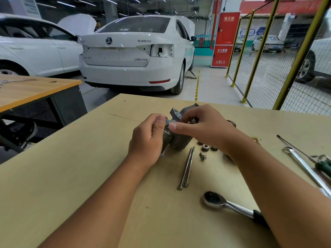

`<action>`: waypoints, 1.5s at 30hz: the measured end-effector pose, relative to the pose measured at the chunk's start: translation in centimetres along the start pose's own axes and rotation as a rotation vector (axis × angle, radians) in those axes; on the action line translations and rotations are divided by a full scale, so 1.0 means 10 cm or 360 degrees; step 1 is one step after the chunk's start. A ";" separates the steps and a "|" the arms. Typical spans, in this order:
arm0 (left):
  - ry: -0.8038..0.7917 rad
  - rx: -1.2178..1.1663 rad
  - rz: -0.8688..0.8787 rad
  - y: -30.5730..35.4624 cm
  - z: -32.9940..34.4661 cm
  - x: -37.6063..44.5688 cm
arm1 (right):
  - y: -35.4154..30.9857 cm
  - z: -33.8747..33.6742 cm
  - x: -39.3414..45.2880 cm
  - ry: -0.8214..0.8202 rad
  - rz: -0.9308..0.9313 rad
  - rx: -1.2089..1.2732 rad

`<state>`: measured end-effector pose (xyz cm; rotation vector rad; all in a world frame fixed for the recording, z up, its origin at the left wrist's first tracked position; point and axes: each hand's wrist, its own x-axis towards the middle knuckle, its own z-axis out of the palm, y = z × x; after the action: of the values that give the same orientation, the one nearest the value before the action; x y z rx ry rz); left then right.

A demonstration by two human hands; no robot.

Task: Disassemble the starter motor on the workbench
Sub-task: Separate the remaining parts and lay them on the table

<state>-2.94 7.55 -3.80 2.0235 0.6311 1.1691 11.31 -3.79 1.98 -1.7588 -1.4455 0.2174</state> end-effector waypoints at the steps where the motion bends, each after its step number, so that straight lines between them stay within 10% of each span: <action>1: -0.0006 -0.0003 0.0000 0.00 0.00 0.00 | -0.01 0.03 0.01 0.0052 -0.0007 -0.0094; 45: -0.0003 -0.0005 0.0006 0.01 -0.02 0.01 | -0.09 0.09 0.02 0.0077 0.0028 -0.0237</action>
<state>-3.05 7.61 -3.67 2.0237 0.6248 1.1694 10.21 -3.23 2.08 -1.8836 -1.4429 0.0774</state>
